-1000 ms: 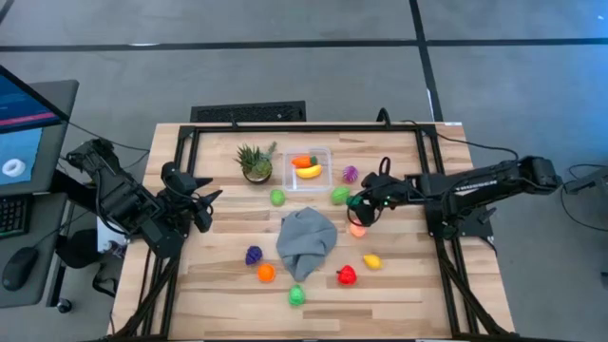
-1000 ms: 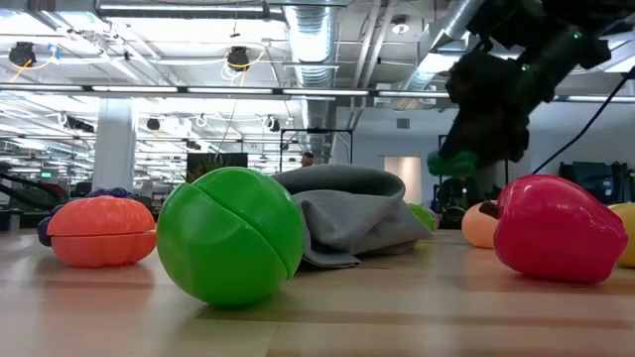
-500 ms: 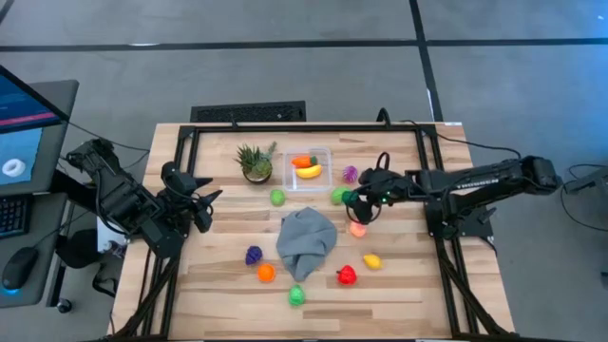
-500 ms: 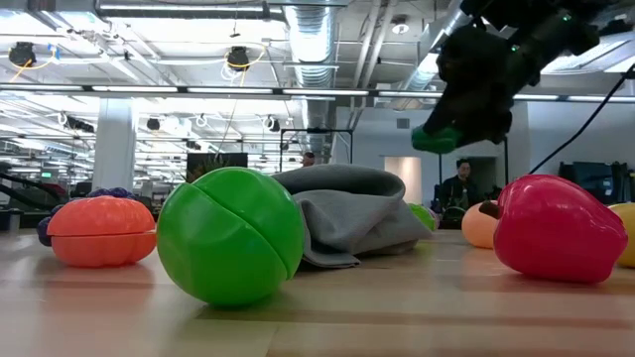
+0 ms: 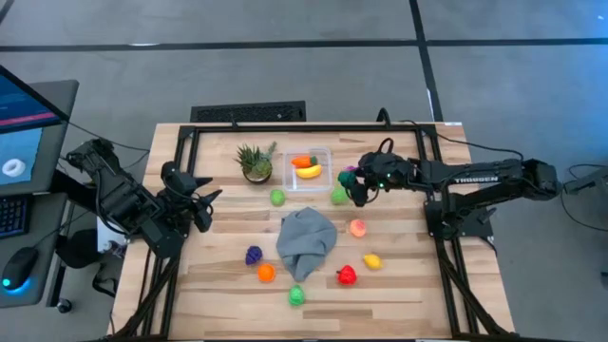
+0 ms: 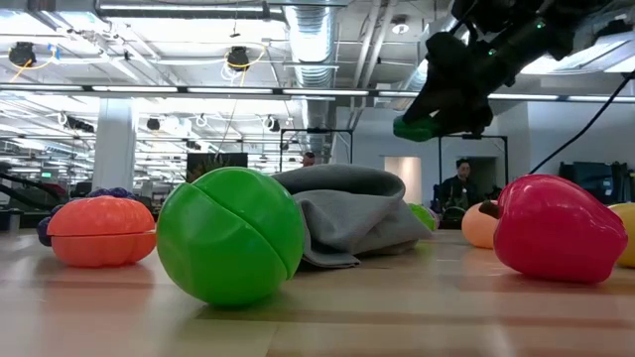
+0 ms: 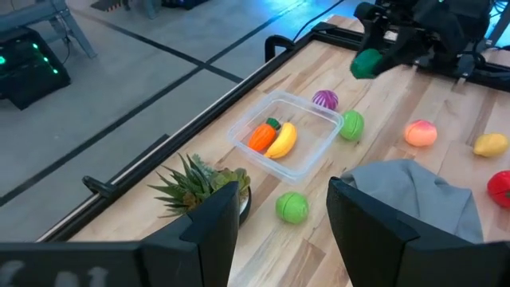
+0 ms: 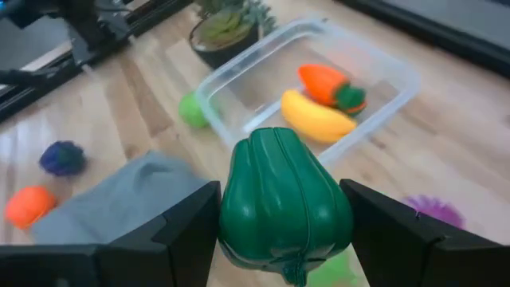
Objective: Pick and placing Produce into tupperware
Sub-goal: Put the green bell pepper into the transparent container
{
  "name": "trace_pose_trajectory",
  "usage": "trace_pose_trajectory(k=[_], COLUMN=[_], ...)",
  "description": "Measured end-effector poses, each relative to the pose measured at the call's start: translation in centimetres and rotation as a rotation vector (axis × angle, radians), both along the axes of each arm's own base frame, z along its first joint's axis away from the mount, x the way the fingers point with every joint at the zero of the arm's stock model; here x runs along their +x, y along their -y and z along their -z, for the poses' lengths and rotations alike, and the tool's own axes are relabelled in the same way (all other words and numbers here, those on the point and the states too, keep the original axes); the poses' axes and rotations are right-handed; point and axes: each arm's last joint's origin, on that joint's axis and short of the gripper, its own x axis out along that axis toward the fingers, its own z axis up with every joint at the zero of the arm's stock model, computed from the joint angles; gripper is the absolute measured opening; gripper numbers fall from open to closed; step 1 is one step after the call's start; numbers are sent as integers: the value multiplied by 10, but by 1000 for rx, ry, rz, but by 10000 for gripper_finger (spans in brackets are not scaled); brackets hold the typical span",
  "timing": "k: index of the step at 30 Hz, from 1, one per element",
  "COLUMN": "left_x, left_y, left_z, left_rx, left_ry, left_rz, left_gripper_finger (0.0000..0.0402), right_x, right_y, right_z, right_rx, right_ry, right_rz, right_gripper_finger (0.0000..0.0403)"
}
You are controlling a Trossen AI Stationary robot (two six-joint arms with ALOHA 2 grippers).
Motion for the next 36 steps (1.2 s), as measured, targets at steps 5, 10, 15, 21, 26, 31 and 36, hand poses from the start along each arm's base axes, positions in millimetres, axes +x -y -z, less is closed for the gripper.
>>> trace_pose_trajectory(k=[5,10,15,21,26,31,36], left_x=[0,0,0,0,0,0,1], left_y=[0,0,0,0,0,0,0], left_z=[0,-1,-1,-1,-1,-1,-1], left_rx=[11,21,21,17,14,8,14], left_ry=[11,20,21,25,28,33,44], left_rz=[-4,-7,-7,-10,-11,-15,-18], left_gripper_finger=[180,180,180,180,180,180,180], right_x=[-1,1,6,20,36,60,83], right_y=[14,23,31,35,40,50,68], right_z=[-4,-9,-5,9,17,16,14], right_rx=[-37,-86,-92,-67,-55,-64,-44], right_ry=[35,94,98,98,105,92,95], right_rz=[37,49,63,30,6,-46,-54], right_gripper_finger=[273,274,274,274,274,274,274])
